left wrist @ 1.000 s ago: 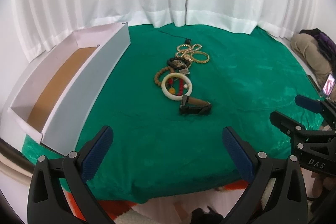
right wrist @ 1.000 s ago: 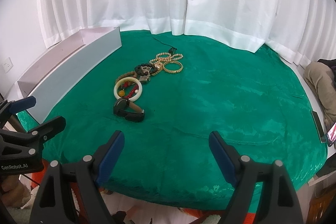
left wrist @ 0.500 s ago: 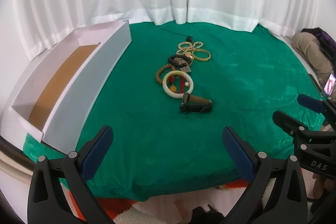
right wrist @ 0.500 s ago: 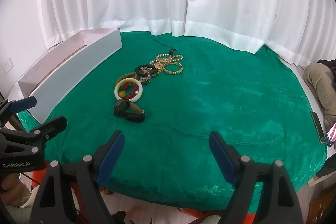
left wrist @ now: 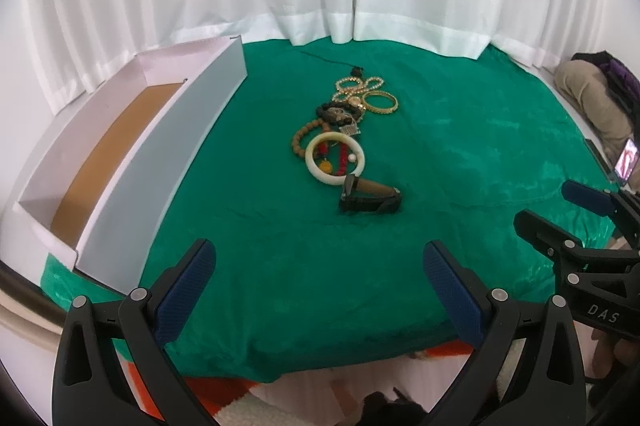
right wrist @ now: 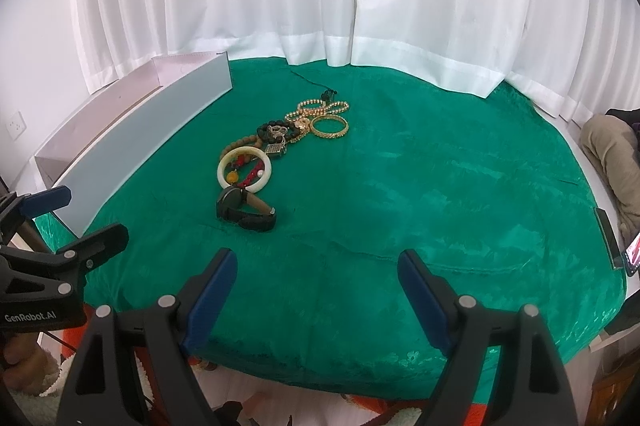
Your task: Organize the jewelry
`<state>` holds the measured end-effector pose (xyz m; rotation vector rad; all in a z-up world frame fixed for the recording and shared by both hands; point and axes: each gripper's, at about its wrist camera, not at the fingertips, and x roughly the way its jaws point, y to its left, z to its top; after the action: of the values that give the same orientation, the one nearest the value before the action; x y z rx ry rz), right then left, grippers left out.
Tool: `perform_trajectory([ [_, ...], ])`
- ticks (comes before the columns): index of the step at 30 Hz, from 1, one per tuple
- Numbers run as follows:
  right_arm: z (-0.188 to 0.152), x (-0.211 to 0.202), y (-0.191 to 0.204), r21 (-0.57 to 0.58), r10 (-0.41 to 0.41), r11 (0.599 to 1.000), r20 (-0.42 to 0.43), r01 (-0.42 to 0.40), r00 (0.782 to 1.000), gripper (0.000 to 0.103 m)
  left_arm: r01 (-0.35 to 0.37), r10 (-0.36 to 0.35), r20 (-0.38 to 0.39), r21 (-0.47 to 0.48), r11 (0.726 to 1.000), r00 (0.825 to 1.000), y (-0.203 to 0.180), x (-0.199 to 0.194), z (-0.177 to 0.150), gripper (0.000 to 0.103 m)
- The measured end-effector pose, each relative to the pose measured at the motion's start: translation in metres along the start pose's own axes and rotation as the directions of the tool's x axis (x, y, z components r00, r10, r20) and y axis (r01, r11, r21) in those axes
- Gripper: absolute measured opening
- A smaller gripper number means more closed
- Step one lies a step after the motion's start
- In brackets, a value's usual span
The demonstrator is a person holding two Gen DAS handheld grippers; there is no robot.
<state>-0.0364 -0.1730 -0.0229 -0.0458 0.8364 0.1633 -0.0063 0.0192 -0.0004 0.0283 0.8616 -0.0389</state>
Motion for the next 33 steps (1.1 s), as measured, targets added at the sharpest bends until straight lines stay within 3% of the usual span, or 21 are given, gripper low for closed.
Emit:
perform_trajectory([
  [33, -0.0009, 0.0032, -0.0002, 0.003, 0.013, 1.000, -0.015, -0.012, 1.000, 0.084, 0.001, -0.001, -0.002, 0.003, 1.000, 1.000, -0.0035, 0.0010, -0.0010, 0.103],
])
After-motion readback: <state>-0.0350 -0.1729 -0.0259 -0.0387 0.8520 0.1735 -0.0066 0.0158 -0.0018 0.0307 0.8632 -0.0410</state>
